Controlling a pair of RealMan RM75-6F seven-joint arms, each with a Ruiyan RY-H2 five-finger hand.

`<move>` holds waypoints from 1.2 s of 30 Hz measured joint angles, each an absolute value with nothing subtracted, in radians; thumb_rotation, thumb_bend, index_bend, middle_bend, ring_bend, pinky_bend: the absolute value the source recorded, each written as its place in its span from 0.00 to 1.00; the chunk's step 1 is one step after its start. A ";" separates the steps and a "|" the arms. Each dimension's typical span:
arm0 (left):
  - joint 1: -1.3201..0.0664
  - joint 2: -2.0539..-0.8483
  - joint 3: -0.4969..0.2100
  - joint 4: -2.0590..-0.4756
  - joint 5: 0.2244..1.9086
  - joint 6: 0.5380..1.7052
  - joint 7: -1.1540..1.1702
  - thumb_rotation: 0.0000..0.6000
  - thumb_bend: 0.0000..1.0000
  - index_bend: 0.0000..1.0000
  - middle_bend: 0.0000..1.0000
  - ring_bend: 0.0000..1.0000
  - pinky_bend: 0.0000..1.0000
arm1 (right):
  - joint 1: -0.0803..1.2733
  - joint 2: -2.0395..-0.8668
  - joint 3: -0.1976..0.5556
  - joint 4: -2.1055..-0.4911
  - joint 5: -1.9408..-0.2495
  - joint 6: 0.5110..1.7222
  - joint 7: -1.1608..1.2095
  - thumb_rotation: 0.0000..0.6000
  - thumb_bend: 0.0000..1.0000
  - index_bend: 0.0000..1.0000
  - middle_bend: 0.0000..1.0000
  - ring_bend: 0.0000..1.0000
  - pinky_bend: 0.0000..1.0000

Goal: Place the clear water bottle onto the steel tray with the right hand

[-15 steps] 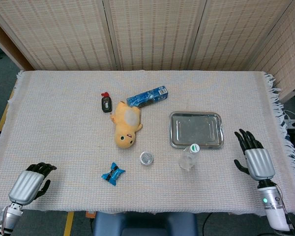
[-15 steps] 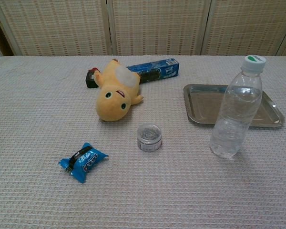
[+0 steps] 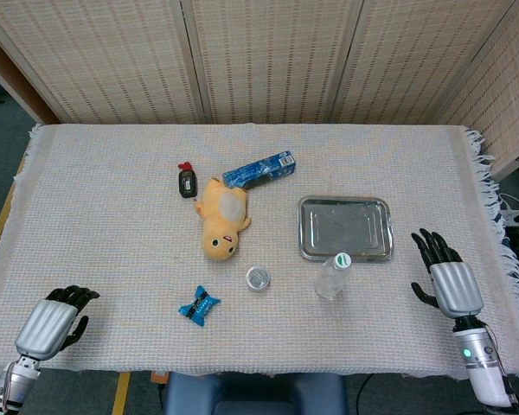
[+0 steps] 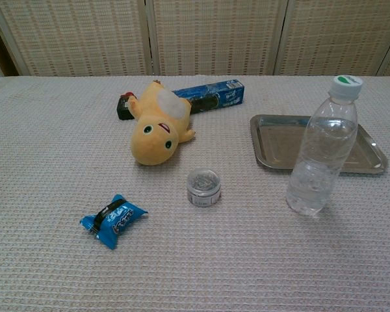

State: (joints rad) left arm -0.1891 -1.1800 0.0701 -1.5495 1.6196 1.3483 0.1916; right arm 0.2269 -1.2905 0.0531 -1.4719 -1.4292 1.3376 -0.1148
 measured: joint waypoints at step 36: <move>-0.180 -1.160 0.073 -1.552 1.643 1.380 0.149 1.00 0.53 0.30 0.30 0.24 0.33 | 0.508 -1.340 0.047 -1.493 -1.516 0.947 0.426 1.00 0.04 0.06 0.01 0.00 0.24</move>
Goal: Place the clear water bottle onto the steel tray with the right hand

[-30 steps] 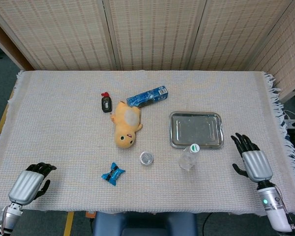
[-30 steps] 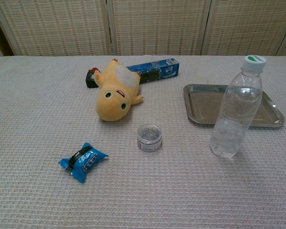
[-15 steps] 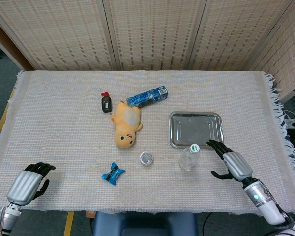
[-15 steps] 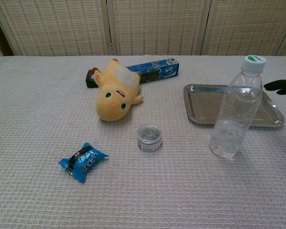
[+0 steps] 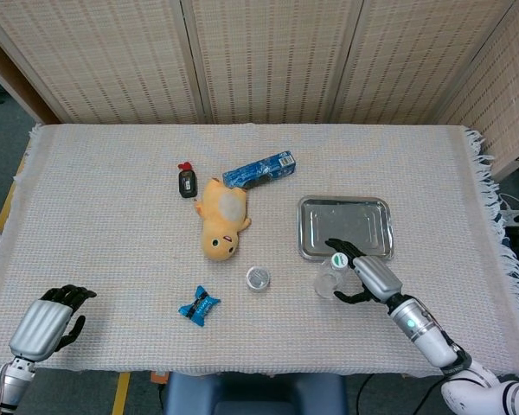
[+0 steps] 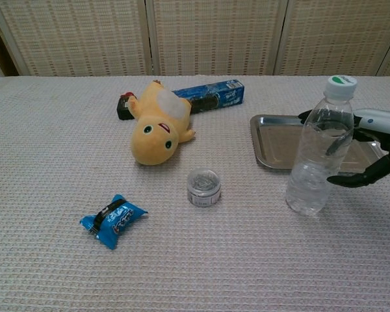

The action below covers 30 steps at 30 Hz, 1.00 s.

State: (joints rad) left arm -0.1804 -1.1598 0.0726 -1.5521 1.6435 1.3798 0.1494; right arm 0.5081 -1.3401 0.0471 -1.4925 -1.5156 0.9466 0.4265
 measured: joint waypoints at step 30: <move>-0.180 -1.161 0.074 -1.555 1.648 1.379 0.149 1.00 0.53 0.31 0.31 0.24 0.33 | 0.463 -1.429 0.146 -1.390 -1.470 1.253 0.177 1.00 0.04 0.83 0.54 0.22 0.32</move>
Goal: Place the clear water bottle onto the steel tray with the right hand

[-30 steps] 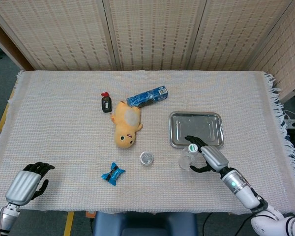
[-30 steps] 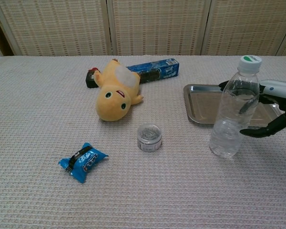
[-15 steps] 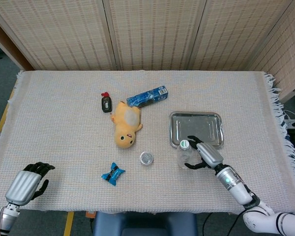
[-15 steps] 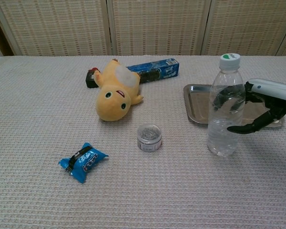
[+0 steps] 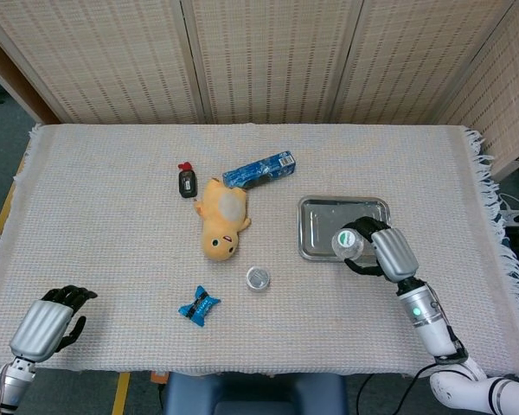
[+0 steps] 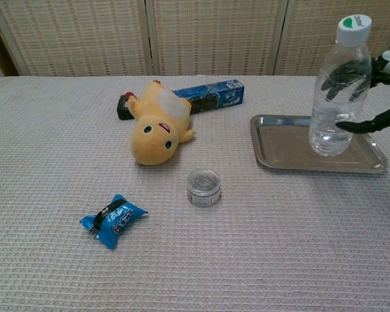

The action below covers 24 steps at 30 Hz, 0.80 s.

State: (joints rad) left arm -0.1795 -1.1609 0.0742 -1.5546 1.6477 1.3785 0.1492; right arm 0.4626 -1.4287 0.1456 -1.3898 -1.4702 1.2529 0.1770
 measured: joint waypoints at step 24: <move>-0.179 -1.160 0.075 -1.553 1.651 1.381 0.150 1.00 0.53 0.30 0.31 0.24 0.33 | 0.513 -1.359 0.126 -1.401 -1.528 1.109 0.700 1.00 0.04 0.85 0.54 0.22 0.32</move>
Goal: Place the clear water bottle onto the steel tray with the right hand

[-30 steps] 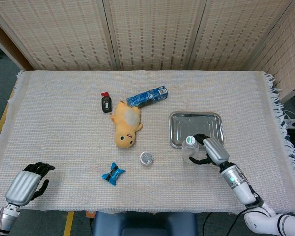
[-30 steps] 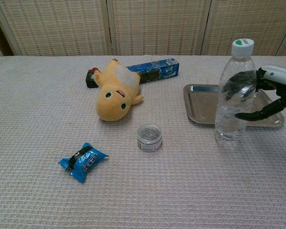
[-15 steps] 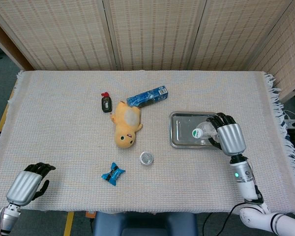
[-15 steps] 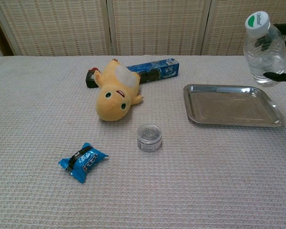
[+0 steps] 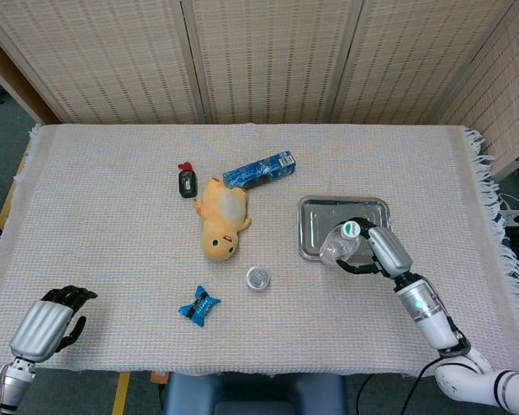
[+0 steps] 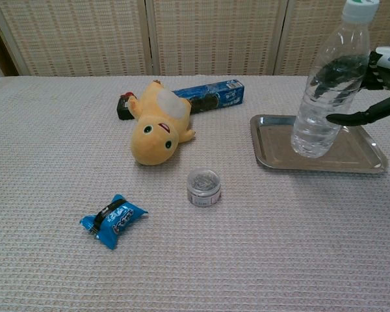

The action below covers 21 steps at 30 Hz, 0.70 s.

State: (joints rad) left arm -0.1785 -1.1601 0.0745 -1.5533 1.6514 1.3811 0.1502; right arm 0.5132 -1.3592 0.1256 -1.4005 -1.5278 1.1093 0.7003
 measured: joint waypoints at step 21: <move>-0.182 -1.161 0.074 -1.554 1.643 1.369 0.152 1.00 0.53 0.30 0.30 0.24 0.33 | 0.488 -1.490 0.162 -1.197 -1.487 1.281 0.185 1.00 0.04 0.85 0.54 0.22 0.33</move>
